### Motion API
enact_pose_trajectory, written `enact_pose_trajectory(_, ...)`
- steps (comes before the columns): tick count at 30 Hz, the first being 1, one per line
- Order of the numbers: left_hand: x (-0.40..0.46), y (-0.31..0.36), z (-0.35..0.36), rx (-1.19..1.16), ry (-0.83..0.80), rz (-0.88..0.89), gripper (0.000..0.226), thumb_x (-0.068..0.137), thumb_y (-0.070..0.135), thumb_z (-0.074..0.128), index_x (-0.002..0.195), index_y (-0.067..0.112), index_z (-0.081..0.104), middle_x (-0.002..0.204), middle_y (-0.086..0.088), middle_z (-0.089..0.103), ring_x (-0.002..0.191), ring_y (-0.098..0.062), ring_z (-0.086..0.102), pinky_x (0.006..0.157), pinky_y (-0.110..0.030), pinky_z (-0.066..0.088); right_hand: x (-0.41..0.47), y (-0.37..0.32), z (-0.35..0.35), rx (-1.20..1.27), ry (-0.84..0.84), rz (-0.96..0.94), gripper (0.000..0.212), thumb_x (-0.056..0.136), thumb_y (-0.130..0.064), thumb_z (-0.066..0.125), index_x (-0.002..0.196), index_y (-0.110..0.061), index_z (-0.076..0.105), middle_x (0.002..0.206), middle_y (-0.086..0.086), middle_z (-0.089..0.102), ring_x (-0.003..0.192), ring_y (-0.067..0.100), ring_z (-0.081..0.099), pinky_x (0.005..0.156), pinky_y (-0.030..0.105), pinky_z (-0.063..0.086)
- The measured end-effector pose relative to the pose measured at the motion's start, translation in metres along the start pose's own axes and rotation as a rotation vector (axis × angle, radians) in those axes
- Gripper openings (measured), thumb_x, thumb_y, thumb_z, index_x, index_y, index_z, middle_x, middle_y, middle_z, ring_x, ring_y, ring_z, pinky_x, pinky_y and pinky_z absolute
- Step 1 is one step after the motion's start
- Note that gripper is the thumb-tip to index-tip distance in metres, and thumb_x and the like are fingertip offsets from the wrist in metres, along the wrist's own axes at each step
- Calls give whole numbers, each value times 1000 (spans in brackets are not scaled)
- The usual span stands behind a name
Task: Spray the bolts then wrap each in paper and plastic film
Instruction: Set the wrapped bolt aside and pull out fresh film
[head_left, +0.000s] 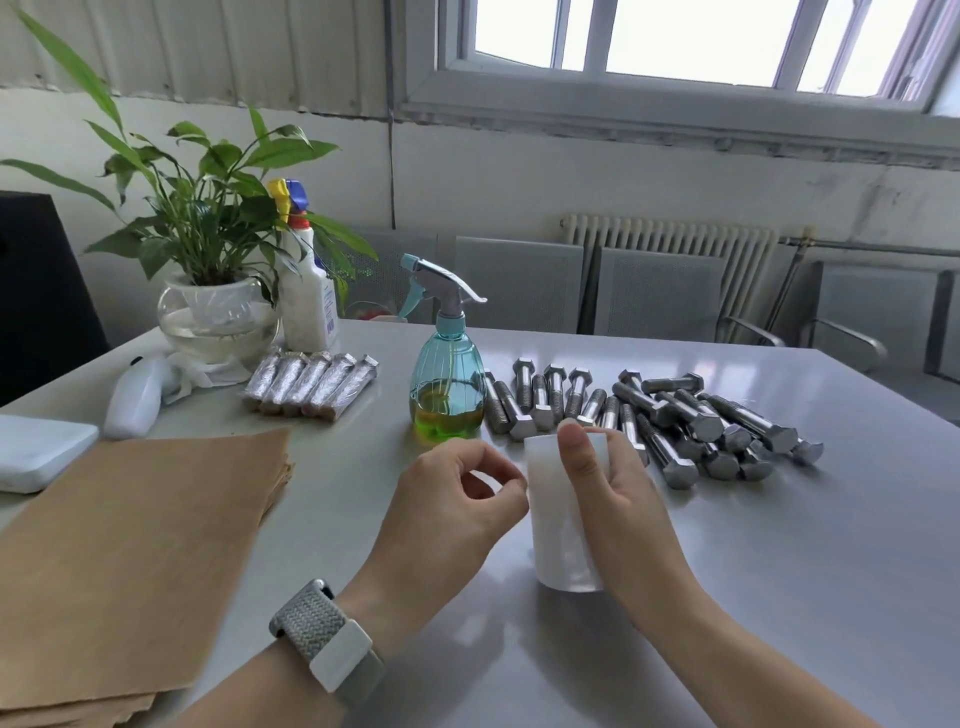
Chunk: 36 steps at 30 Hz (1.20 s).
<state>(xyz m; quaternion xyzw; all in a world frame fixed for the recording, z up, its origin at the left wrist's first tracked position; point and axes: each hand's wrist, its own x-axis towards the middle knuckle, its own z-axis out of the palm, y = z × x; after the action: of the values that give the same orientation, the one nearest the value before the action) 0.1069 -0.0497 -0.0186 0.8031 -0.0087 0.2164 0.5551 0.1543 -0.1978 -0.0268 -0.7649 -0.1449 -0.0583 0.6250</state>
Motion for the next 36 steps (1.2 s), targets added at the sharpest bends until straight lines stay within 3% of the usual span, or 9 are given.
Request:
enact_pose_trajectory(6, 4, -2, -1, -464, -193, -152, 4, 76, 19, 64, 72, 16, 65, 67, 0, 55, 60, -14, 52, 46, -25, 40, -1, -9, -1, 213, -121, 135, 78, 70, -84, 50, 91, -10, 61, 75, 8, 66, 65, 19, 65, 52, 29, 50)
enact_pose_trajectory(9, 2, -4, 3, -503, -256, -164, 14, 75, 30, 73, 74, 20, 63, 70, 3, 53, 59, -12, 48, 44, -25, 39, -1, -11, -2, 260, -155, 116, 79, 75, -78, 50, 96, -3, 60, 79, 17, 67, 68, 25, 66, 55, 32, 51)
enact_pose_trajectory(16, 2, -8, 8, -413, -107, -23, 27, 81, 33, 75, 77, 13, 59, 68, 2, 55, 60, -11, 49, 49, -25, 44, -1, -9, 0, 217, -112, 93, 71, 73, -77, 52, 98, -11, 59, 74, 0, 68, 66, 14, 66, 53, 25, 49)
enact_pose_trajectory(21, 1, -9, 10, -374, -63, -10, 25, 78, 35, 73, 78, 12, 62, 68, -4, 60, 57, -11, 52, 49, -24, 45, -1, -7, 0, 225, -100, 114, 77, 72, -78, 54, 102, -8, 58, 77, 4, 69, 66, 17, 67, 53, 27, 50)
enact_pose_trajectory(27, 4, -7, 7, -359, -47, -5, 27, 80, 39, 64, 88, 13, 65, 65, 8, 62, 58, -6, 55, 50, -22, 45, -1, -7, 1, 306, -136, 168, 87, 64, -80, 63, 111, -7, 61, 89, 12, 73, 75, 21, 70, 59, 33, 54)
enact_pose_trajectory(32, 2, -8, 8, -193, 44, 109, 23, 86, 45, 56, 88, 22, 58, 72, 8, 63, 67, -8, 58, 62, -24, 46, -2, -7, -1, 339, -246, 211, 83, 60, -80, 63, 106, -12, 69, 89, 8, 75, 78, 19, 71, 61, 30, 55)
enact_pose_trajectory(36, 0, -6, 10, -152, 55, 172, 23, 88, 44, 53, 88, 21, 55, 69, 4, 63, 63, -8, 59, 60, -18, 46, -2, -8, -1, 335, -252, 206, 83, 61, -84, 58, 100, -11, 70, 89, 13, 73, 75, 20, 69, 60, 31, 55)
